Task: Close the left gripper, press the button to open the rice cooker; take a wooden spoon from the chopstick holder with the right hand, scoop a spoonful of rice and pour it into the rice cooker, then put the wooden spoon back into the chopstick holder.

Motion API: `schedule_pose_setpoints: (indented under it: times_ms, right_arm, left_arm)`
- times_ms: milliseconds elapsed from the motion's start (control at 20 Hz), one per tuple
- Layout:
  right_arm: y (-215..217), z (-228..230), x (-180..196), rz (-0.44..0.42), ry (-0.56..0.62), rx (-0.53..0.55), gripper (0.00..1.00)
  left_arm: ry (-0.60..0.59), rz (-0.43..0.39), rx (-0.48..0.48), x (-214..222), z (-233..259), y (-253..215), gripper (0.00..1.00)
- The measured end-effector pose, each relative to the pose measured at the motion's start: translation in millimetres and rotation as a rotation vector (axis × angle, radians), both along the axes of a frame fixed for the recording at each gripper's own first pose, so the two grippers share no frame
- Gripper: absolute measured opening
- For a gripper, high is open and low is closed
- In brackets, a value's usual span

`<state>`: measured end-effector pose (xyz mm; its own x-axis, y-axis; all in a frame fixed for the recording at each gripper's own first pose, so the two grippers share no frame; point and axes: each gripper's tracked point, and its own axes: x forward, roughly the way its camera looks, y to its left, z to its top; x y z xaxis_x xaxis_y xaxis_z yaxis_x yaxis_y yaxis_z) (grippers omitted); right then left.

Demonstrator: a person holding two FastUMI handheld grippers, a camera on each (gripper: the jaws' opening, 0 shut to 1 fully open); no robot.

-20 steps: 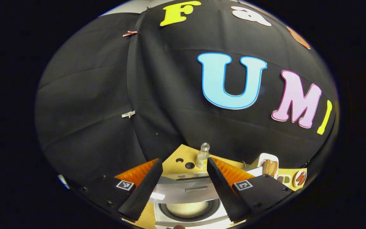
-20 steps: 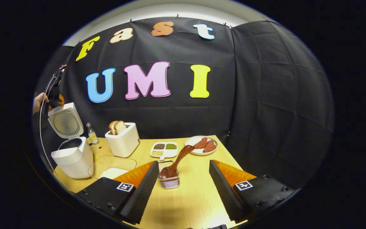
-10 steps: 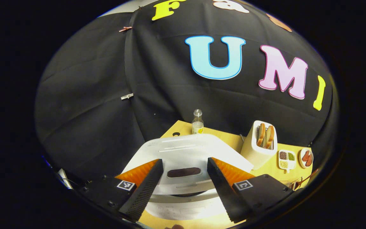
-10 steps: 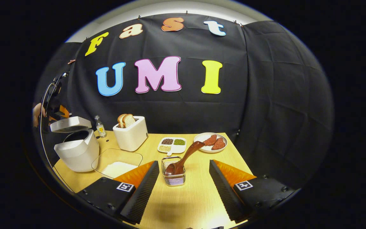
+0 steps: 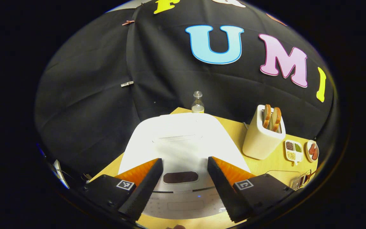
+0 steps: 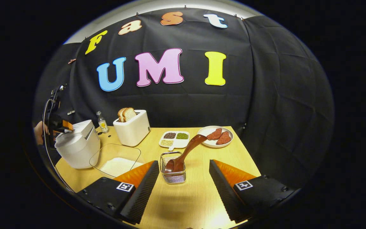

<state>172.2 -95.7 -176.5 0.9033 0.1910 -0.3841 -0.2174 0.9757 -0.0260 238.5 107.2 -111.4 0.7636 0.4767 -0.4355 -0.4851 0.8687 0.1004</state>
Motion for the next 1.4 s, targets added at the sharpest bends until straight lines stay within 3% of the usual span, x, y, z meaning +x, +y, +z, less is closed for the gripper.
schedule_pose_setpoints:
  times_ms: [300, 450, 600, 800, 1200, 1400]
  right_arm:
    - [15.4, -24.8, 15.7, 0.139, 0.003, -0.045, 0.99]
    - [27.0, -42.4, 8.8, 0.167, 0.043, -0.034, 0.99]
    - [35.0, -31.1, 1.0, 0.169, 0.033, -0.010, 0.99]
    - [26.3, 0.1, -9.9, 0.110, -0.024, -0.005, 0.99]
    - [11.0, 99.7, -50.1, -0.044, -0.208, -0.056, 0.98]
    - [22.8, 138.9, -81.0, -0.101, -0.237, -0.002, 0.99]
  left_arm:
    - [-0.021, 0.017, -0.016, -0.7, -8.6, -1.2, 1.00]
    - [-0.025, 0.021, -0.016, -0.3, -7.8, -1.2, 1.00]
    - [-0.013, -0.026, 0.001, -0.1, -7.0, -6.0, 1.00]
    - [-0.052, -0.059, 0.029, -25.4, 11.1, -18.1, 0.96]
    - [-0.310, -0.253, 0.138, -114.2, 110.7, -72.3, 0.95]
    - [-0.386, -0.368, 0.150, -163.9, 142.8, -109.6, 0.96]
